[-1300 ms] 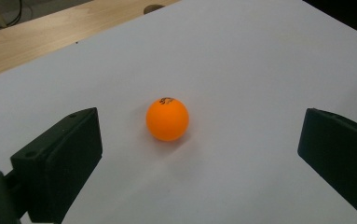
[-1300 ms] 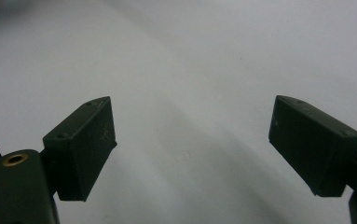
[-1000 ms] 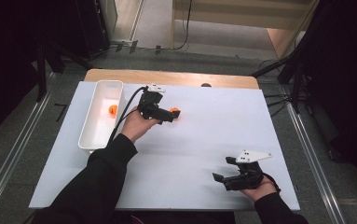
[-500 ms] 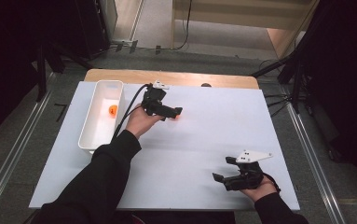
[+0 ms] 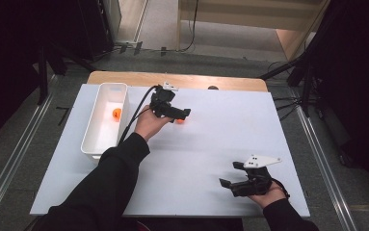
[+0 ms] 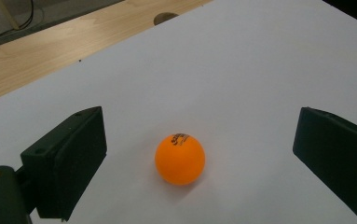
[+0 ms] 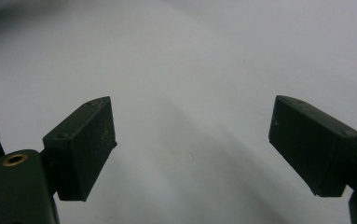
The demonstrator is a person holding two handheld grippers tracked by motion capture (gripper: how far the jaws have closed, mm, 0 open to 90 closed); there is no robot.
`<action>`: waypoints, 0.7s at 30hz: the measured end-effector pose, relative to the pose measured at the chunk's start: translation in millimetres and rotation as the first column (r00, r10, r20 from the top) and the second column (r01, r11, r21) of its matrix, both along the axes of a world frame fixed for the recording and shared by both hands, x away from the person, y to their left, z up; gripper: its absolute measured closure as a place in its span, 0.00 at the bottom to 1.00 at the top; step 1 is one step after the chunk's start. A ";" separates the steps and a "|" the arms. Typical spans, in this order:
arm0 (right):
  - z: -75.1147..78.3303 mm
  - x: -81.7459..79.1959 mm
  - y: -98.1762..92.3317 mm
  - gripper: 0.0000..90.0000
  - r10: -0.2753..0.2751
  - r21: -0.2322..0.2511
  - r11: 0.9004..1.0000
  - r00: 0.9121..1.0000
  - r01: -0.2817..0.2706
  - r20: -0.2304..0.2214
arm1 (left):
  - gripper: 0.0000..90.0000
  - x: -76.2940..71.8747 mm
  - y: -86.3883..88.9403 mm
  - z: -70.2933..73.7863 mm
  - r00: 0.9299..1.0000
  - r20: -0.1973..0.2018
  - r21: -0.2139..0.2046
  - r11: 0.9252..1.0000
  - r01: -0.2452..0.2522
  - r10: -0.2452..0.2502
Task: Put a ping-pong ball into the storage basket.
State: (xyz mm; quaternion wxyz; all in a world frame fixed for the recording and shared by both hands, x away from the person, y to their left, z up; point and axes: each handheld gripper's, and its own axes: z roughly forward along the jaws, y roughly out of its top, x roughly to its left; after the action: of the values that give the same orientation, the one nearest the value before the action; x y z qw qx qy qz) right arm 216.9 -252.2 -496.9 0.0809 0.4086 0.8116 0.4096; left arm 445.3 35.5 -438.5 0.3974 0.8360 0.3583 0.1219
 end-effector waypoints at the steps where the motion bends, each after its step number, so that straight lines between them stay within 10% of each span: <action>1: -0.1 0.2 -0.1 0.15 0.002 0.001 1.000 1.000 -0.002 0.003 | 0.03 0.5 -0.7 -1.0 1.000 0.001 -0.004 1.000 -0.008 0.008; 21: 0.2 0.1 -0.6 0.15 0.002 0.005 1.000 1.000 -0.002 0.007 | 0.03 10.5 -8.8 -16.7 0.998 0.005 -0.011 0.998 -0.063 0.063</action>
State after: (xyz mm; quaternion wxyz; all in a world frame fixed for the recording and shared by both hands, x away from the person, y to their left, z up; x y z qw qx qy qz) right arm 217.0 -252.9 -496.7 0.0824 0.4067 0.8107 0.4131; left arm 455.8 26.7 -455.2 0.3988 0.8217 0.3842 0.1349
